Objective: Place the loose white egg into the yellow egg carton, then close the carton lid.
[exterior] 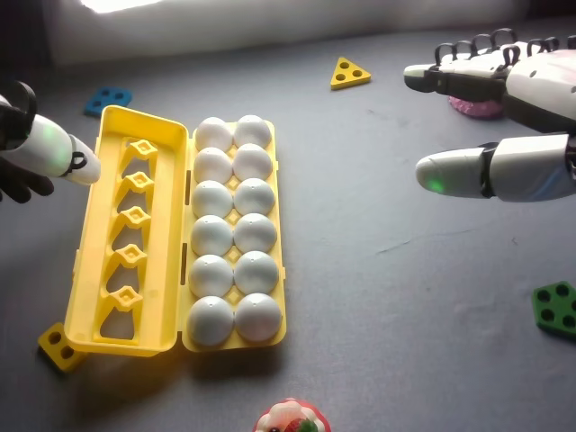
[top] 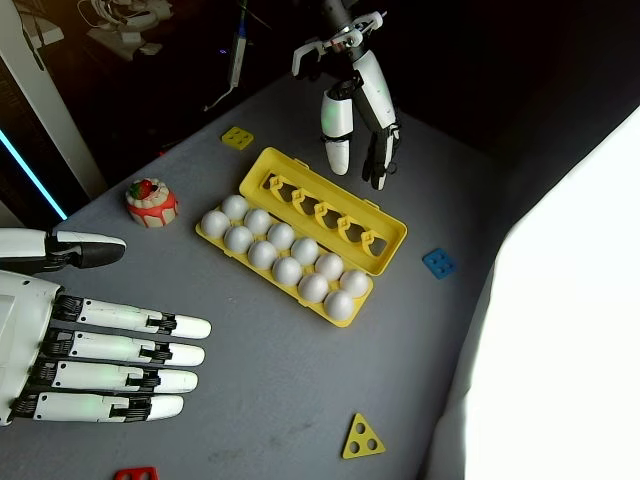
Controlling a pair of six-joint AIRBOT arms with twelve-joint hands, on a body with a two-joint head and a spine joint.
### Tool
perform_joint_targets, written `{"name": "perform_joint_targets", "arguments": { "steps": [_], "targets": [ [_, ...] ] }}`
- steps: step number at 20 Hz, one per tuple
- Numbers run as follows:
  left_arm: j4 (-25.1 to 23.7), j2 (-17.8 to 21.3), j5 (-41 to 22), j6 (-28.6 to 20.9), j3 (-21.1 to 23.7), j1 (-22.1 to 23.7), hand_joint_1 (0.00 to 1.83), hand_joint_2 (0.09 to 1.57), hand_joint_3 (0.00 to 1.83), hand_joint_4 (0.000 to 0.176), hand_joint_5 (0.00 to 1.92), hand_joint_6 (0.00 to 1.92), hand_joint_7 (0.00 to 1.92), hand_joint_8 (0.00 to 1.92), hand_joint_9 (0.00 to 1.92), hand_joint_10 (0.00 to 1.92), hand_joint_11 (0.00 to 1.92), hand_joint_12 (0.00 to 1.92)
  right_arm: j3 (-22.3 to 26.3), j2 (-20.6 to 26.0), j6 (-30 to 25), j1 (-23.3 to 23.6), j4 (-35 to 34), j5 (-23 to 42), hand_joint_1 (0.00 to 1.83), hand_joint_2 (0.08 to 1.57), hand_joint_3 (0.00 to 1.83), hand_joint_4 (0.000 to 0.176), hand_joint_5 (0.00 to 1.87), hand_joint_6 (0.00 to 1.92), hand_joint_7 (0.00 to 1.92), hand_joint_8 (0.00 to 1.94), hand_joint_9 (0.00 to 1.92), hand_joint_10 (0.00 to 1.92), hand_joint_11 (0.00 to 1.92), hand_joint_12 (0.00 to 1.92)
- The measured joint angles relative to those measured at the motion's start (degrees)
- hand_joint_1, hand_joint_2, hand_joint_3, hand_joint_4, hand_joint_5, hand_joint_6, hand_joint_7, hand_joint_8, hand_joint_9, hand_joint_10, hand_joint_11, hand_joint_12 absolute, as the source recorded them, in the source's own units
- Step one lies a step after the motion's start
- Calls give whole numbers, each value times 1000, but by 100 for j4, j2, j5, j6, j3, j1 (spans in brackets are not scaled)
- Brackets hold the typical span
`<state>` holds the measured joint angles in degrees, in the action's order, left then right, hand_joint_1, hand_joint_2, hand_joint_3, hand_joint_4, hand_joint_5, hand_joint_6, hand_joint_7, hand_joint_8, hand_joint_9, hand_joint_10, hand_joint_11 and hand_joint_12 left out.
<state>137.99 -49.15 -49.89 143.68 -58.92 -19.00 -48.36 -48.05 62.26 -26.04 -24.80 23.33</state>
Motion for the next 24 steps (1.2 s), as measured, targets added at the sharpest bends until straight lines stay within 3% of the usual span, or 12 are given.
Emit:
{"name": "perform_joint_targets", "arguments": {
  "steps": [3,4,7,11,16,17,22,24],
  "targets": [
    [-2,-4,2,-177,0,-131,626,1205,0,1,509,7,624,33,323,783,0,1461,44,-15,2,0,28,0,251,1125,0,0,175,7,212,5,156,29,0,674],
    [-13,-4,0,-203,0,-142,613,1212,0,3,508,6,622,32,322,776,0,1458,44,-15,2,0,28,7,268,1121,0,0,186,11,219,7,154,28,0,698],
    [-26,-52,4,-350,0,-260,582,1225,4,5,509,5,614,27,321,764,0,1469,42,-13,2,0,22,15,237,1127,1,0,161,2,182,1,130,20,0,704],
    [28,-76,120,-553,0,-444,588,1219,0,5,510,4,629,31,335,761,8,1481,42,-15,2,-20,24,33,240,1132,2,0,165,9,181,1,125,20,0,560],
    [55,-149,234,-638,0,-540,568,1228,2,0,512,3,629,30,330,773,0,1501,42,-26,11,-35,24,46,241,1134,2,0,178,11,195,4,131,24,0,601],
    [59,-160,225,-647,-2,-549,594,1220,0,0,511,3,624,27,322,774,0,1502,42,-26,11,-35,22,46,248,1127,0,0,201,18,217,8,150,33,0,686],
    [129,-175,269,-669,0,-649,586,1225,1,6,502,0,614,21,313,774,0,1477,44,-26,11,-35,22,81,234,1135,2,0,158,6,188,0,118,20,0,590],
    [155,-184,295,-708,0,-684,627,1210,0,0,525,9,636,30,327,777,11,1484,42,-26,11,-35,20,85,257,1130,0,0,166,8,190,1,129,26,0,661]
  ]
}}
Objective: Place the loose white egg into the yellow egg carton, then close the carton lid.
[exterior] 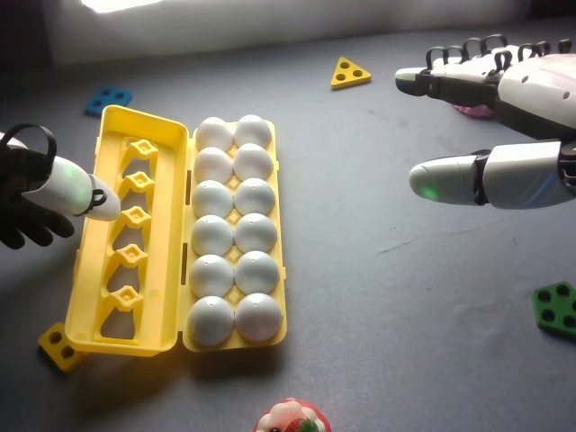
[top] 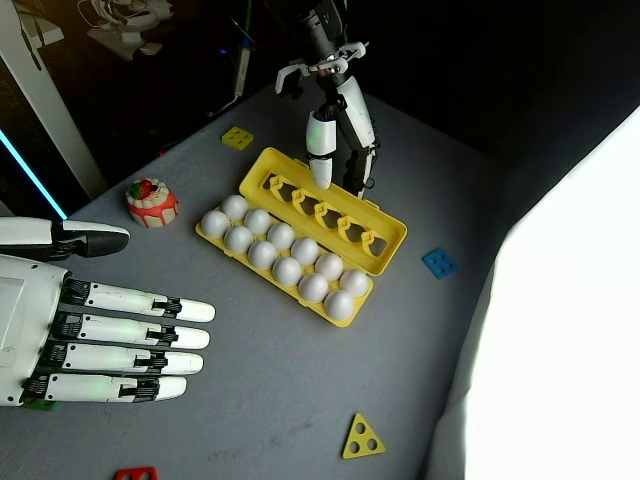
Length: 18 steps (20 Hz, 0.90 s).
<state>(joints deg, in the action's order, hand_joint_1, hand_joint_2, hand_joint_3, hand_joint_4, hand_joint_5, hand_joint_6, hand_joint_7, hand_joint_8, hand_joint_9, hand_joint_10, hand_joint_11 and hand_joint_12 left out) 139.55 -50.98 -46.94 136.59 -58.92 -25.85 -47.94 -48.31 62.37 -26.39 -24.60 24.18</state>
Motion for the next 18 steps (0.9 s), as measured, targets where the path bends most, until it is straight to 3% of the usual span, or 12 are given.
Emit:
{"name": "perform_joint_targets", "arguments": {
  "steps": [3,18],
  "targets": [
    [-13,0,57,-118,35,-83,590,1219,1,0,524,6,644,32,326,779,6,1497,0,0,0,-2,0,7,261,1118,0,0,182,11,213,7,144,35,0,810],
    [109,-105,125,-284,79,-229,570,1218,0,3,530,6,640,24,352,756,26,1486,2,0,2,-28,2,83,252,1128,0,0,161,7,203,8,122,35,0,706]
  ]
}}
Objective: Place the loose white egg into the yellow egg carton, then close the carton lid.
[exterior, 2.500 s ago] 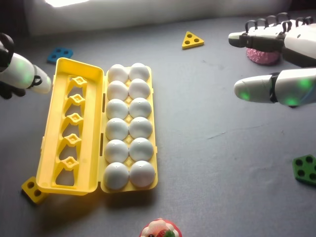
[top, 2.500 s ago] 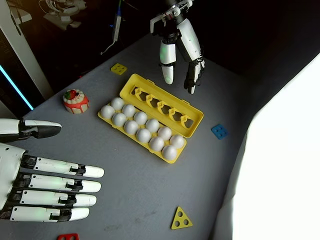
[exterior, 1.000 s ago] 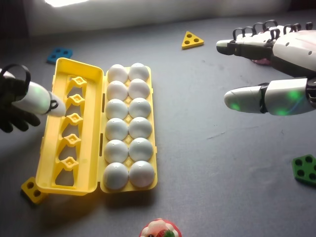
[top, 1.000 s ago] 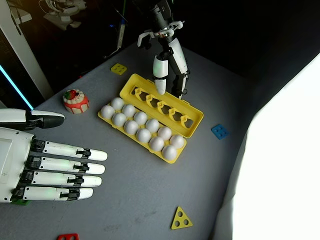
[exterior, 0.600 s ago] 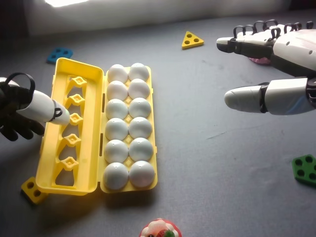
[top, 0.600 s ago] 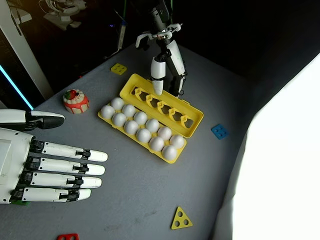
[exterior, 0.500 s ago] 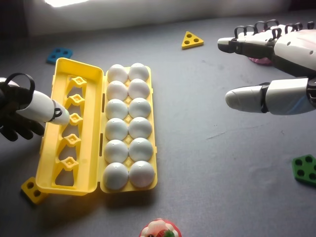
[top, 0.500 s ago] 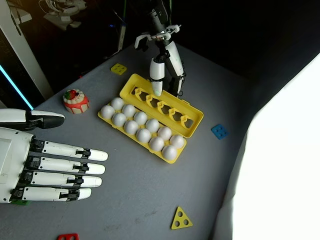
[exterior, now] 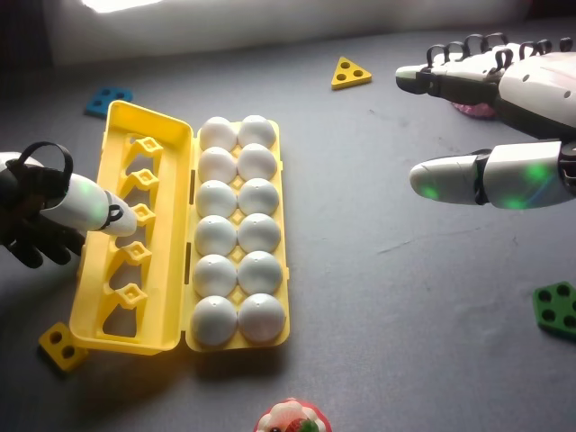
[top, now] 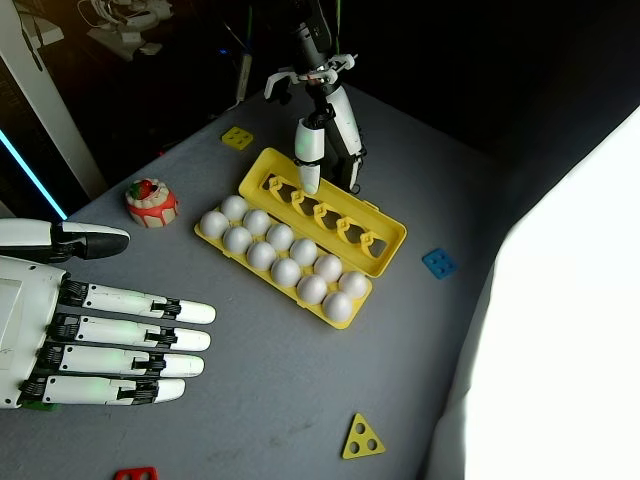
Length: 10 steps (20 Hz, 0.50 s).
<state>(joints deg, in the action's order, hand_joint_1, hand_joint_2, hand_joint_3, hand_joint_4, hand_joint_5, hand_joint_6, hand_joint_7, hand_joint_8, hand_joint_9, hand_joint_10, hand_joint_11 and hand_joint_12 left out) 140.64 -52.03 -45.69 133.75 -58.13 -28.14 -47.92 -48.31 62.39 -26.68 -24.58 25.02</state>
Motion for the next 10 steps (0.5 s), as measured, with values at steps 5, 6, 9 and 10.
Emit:
{"name": "perform_joint_targets", "arguments": {
  "steps": [5,6,9,10],
  "targets": [
    [11,0,-11,11,11,87,561,1228,5,4,519,0,617,11,347,708,1,1472,0,0,0,0,0,2,257,1130,0,0,151,1,191,3,121,37,0,598],
    [4,0,-9,55,11,164,571,1226,3,0,529,5,625,13,351,707,4,1472,0,0,0,0,-2,4,277,1121,0,0,161,4,201,5,135,45,0,696],
    [-17,-2,0,313,26,518,589,1222,0,0,534,6,623,12,348,702,0,1472,0,0,0,0,0,15,263,1121,0,0,167,6,207,3,129,45,0,760],
    [-11,-26,-35,424,35,656,605,1215,0,0,540,8,632,15,360,705,12,1475,0,0,0,0,-4,26,278,1122,0,0,165,5,210,4,122,43,0,754]
  ]
}}
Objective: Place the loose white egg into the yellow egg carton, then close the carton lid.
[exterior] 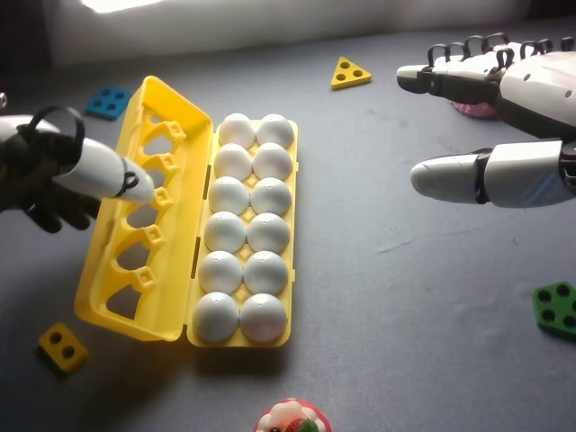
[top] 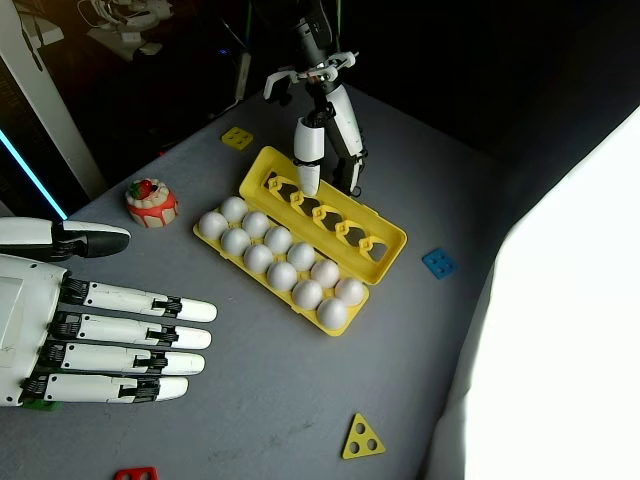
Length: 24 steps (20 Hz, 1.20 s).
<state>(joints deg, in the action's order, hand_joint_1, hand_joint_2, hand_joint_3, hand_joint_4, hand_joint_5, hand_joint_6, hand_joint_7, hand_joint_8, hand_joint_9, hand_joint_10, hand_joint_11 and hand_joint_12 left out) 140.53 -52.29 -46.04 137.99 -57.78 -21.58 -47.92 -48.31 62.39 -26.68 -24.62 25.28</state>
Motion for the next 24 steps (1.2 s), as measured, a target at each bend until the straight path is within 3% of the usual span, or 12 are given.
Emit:
{"name": "perform_joint_targets", "arguments": {
  "steps": [5,10,13,16,24],
  "targets": [
    [11,-42,-227,444,155,546,589,1217,0,5,536,4,624,10,353,700,12,1476,11,0,0,0,4,17,268,1122,1,0,173,10,225,9,148,57,0,827],
    [0,-42,-555,745,485,946,537,1240,7,2,517,0,602,0,329,696,0,1473,11,2,0,0,4,22,254,1132,2,0,163,6,208,6,117,54,0,517],
    [46,-42,-656,750,719,992,544,1235,3,4,521,2,597,0,325,697,0,1466,11,0,0,-2,2,31,268,1122,0,0,169,7,219,4,139,66,0,621],
    [52,-42,-695,767,894,992,558,1223,0,13,515,0,597,1,330,699,0,1458,11,0,0,-2,4,57,289,1112,0,0,155,0,202,1,131,64,0,575],
    [83,-42,-588,1440,1283,1016,466,1129,0,7,485,6,598,5,332,725,0,1478,11,0,0,-2,2,94,304,1066,0,0,117,0,159,0,112,58,0,664]
  ]
}}
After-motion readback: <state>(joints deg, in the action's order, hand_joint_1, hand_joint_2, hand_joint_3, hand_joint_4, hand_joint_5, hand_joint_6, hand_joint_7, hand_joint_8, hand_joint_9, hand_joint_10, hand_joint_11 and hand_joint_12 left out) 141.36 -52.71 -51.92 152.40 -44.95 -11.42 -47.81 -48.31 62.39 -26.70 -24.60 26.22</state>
